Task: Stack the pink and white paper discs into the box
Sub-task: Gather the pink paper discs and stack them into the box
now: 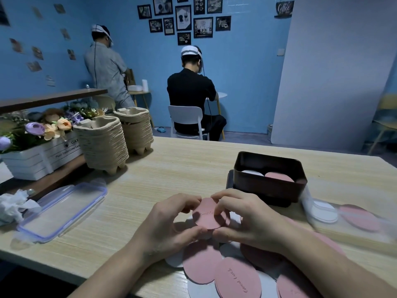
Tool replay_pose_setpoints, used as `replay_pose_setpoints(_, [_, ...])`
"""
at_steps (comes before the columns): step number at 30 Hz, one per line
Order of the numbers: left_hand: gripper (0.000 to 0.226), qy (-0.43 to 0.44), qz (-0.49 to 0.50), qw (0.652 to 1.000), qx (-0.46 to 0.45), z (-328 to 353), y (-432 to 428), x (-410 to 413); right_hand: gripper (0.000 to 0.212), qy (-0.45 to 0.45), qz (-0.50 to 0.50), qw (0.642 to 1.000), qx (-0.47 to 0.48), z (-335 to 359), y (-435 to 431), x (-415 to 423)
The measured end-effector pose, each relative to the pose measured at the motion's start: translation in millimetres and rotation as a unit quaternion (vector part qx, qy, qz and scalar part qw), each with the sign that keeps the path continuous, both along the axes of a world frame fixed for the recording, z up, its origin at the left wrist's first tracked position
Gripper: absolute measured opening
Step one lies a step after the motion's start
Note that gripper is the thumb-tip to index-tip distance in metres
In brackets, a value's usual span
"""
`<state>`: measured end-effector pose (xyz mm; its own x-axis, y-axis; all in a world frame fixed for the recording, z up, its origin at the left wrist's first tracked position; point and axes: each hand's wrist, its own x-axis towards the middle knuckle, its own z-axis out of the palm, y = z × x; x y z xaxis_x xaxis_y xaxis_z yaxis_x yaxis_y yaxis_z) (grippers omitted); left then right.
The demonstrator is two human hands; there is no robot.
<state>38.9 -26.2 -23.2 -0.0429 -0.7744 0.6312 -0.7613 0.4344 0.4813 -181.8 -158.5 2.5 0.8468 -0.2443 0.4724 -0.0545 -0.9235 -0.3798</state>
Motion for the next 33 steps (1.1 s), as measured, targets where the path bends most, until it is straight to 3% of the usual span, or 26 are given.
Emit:
replay_pose_setpoints(5, [0.045,-0.007,-0.015,1.0,-0.008,4,1,-3,0.044,-0.021,0.015,1.0,-0.007,-3,1,5])
replay_pose_setpoints(14, [0.046,-0.021,-0.029,0.999,0.011,7,2,-6,0.03,-0.003,0.021,1.0,-0.013,2,2,2])
replay_pose_setpoints(22, [0.044,-0.065,-0.025,0.997,0.025,8,5,-6,0.03,0.045,0.032,0.998,-0.022,6,4,-1])
replay_pose_setpoints(29, [0.024,-0.059,-0.004,0.997,0.058,8,19,0,0.029,0.084,0.0,0.996,-0.019,13,-3,-15])
replay_pose_setpoints(33, [0.028,-0.099,-0.048,0.989,0.098,10,26,-1,0.03,0.083,-0.001,0.996,-0.02,14,-4,-14])
